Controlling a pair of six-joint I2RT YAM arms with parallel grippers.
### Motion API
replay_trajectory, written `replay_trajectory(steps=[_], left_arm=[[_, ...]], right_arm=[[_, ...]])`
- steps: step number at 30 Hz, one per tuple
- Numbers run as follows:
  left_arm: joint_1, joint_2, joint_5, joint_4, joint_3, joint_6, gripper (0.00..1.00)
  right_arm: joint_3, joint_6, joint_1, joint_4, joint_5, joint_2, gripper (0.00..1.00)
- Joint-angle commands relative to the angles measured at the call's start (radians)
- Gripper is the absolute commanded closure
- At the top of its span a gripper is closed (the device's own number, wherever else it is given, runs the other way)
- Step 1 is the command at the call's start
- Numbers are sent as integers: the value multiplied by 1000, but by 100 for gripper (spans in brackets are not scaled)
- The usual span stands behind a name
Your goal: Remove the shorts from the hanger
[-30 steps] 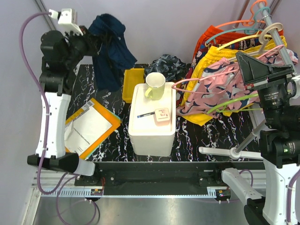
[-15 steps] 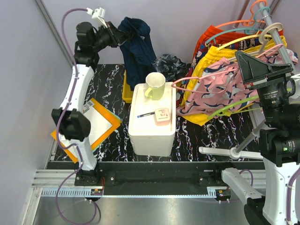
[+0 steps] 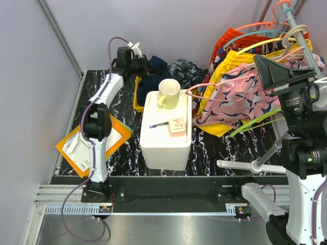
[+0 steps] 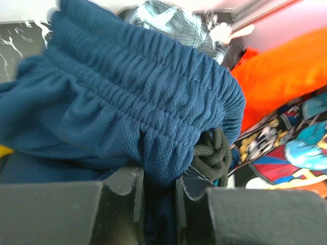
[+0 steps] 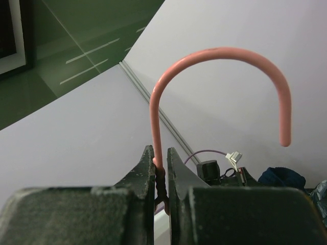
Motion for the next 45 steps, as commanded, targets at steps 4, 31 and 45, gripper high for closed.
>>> replay_trajectory(steps=[4, 31, 45], left_arm=[[-4, -142, -120, -154, 3, 155, 49], [-157, -997, 185, -51, -208, -60, 6], [-753, -862, -307, -324, 3, 323, 11]], right_arm=[[-5, 10, -1, 49, -18, 10, 100], [105, -338, -1, -162, -242, 140, 100], [162, -538, -1, -404, -187, 128, 100]])
